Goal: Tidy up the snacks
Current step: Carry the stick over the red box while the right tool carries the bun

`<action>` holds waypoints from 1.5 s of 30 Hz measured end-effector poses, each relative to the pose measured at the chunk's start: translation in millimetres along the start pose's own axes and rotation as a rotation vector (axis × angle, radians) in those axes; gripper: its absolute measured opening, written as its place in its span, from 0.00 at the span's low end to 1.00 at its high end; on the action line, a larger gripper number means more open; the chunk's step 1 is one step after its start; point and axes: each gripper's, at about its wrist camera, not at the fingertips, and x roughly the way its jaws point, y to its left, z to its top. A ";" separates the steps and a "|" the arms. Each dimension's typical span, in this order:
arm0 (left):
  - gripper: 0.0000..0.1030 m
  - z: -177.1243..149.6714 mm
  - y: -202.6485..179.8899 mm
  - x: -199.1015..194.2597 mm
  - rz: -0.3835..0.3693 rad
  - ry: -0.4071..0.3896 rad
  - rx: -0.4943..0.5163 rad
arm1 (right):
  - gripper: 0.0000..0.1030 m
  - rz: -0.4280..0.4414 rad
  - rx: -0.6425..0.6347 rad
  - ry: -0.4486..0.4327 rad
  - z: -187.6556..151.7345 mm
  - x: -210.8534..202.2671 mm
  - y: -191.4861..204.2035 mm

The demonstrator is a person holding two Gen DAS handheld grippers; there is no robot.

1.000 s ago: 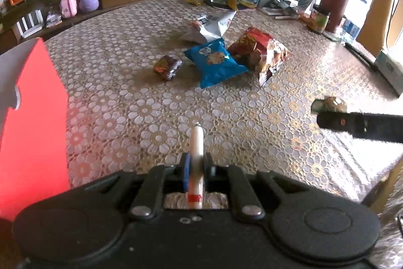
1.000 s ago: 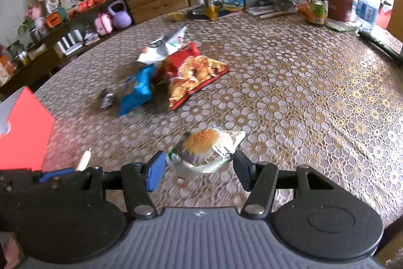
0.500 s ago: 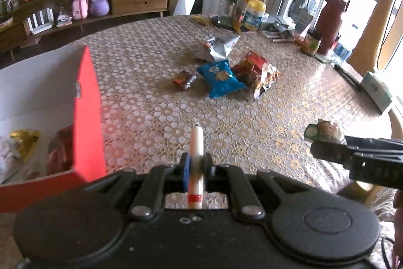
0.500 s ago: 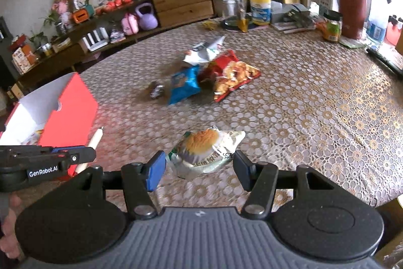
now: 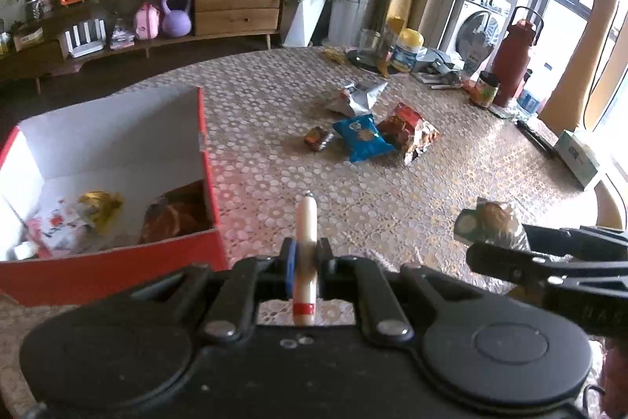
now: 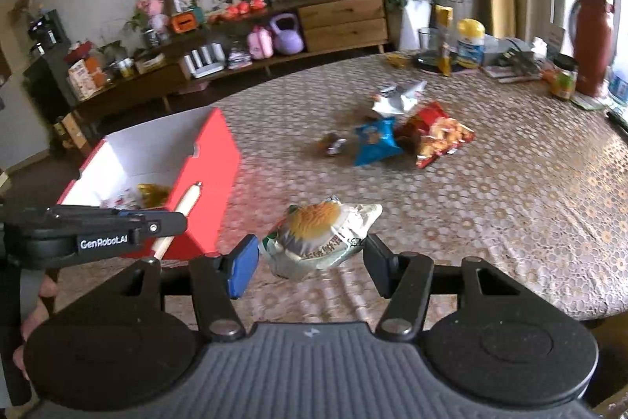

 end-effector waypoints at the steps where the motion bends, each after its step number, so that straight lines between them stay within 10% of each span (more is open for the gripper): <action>1: 0.07 -0.1 2.6 -4.0 0.003 -0.002 -0.002 | 0.56 0.006 -0.006 -0.003 0.6 -1.6 4.8; 24: 0.07 14.9 98.1 -60.8 0.143 -0.081 -0.062 | 0.56 0.134 -0.154 -0.031 36.2 24.9 134.8; 45: 0.08 38.8 193.9 -26.2 0.257 -0.050 -0.137 | 0.56 0.123 -0.209 0.030 59.3 103.2 182.8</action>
